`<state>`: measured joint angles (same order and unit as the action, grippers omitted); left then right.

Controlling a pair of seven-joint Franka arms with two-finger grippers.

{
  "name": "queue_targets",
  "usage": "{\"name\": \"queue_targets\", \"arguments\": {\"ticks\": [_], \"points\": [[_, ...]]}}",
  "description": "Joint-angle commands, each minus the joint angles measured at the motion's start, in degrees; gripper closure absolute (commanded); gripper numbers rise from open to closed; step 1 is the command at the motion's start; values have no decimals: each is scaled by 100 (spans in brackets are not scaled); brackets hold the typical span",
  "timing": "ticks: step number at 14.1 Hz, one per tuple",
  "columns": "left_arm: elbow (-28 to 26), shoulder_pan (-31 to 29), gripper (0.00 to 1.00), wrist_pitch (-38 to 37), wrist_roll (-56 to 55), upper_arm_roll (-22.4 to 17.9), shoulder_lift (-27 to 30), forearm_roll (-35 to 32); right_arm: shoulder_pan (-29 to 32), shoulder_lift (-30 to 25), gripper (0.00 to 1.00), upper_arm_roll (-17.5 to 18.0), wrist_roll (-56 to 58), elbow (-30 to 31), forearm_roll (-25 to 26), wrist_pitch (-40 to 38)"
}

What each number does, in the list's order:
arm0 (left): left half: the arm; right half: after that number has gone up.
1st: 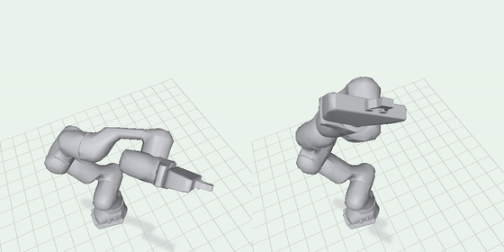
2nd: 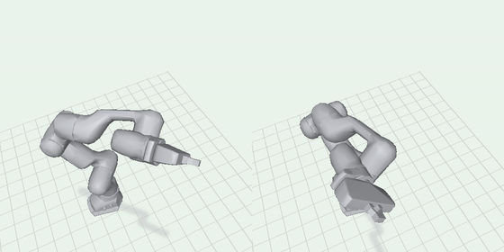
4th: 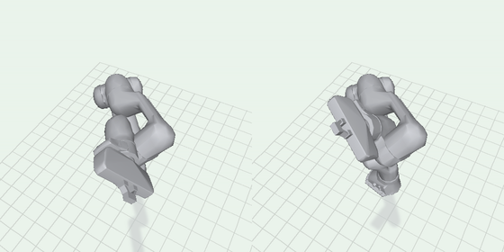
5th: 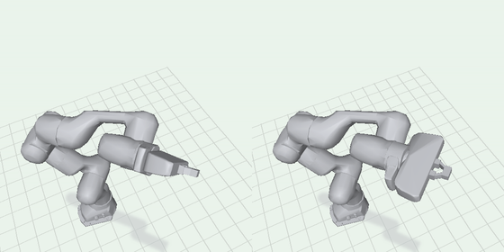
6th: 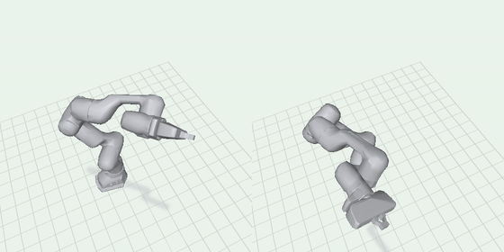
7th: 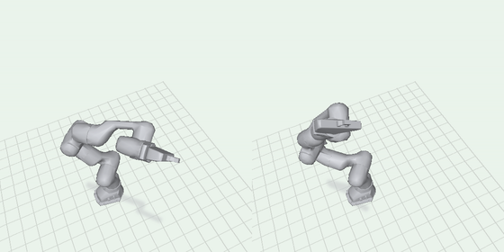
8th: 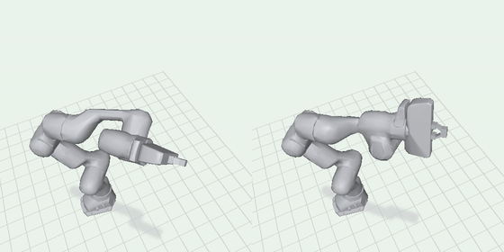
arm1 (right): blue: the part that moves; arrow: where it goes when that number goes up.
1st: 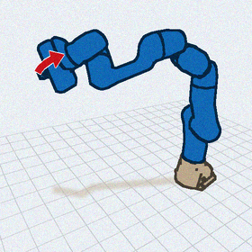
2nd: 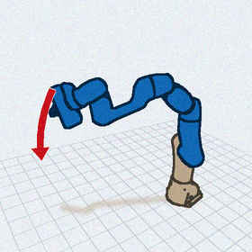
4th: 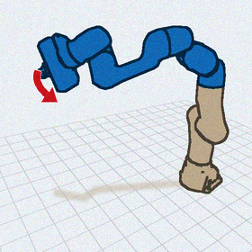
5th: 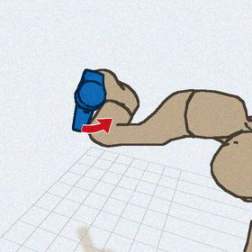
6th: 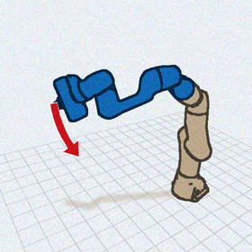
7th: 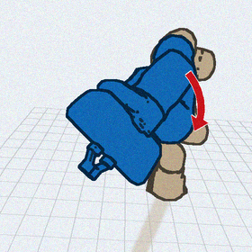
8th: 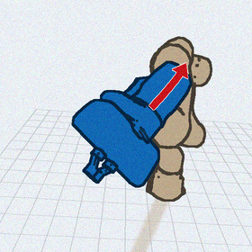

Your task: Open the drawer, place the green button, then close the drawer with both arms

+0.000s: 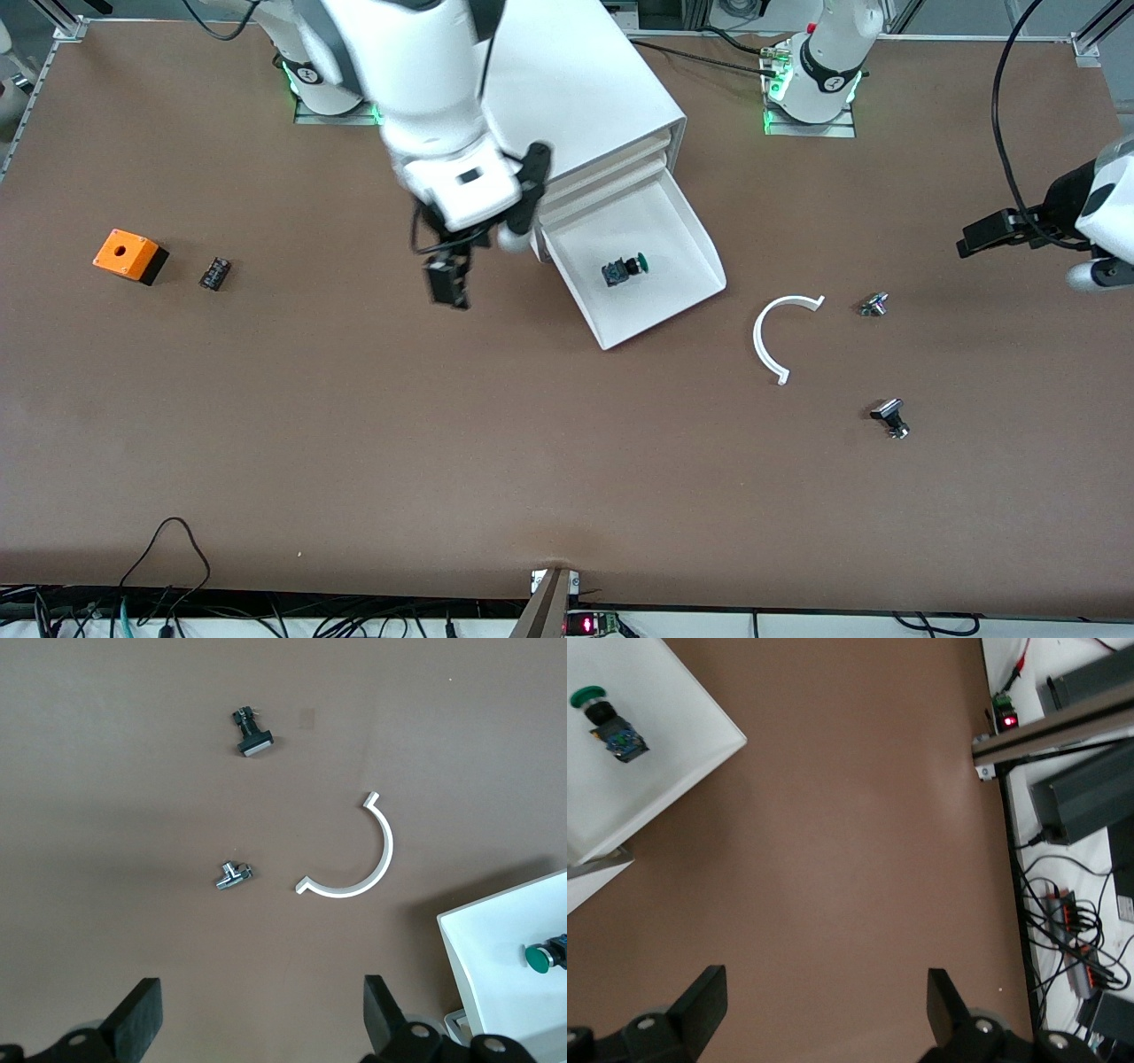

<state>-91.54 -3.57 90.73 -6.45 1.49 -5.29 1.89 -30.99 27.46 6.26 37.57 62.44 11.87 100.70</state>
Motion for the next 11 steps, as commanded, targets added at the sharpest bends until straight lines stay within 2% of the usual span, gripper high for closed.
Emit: {"name": "queue_targets", "arguments": {"ticks": [1, 3, 5, 7, 8, 11], "points": [[180, 94, 0, 41, -31, 10, -209, -285, 145, -31, 0, 69, -731, 93, -203, 20], [172, 111, 0, 41, -14, 10, -253, -277, 207, 13, 0, 60, -1415, 102, -203, -24], [137, 155, 0, 32, 4, -8, -594, -286, 382, 101, 0, 51, -2216, 399, -194, -15], [180, 155, 0, 6, 179, -25, -701, -277, 601, 101, 0, 42, -2858, 637, -186, -59], [180, 155, 0, 6, 206, -52, -736, -260, 716, 75, 0, 16, -3322, 847, -185, -146], [172, 234, 2, 23, 22, 1, -859, -85, 1015, 75, 0, -45, -5027, 954, -212, -647]]}}
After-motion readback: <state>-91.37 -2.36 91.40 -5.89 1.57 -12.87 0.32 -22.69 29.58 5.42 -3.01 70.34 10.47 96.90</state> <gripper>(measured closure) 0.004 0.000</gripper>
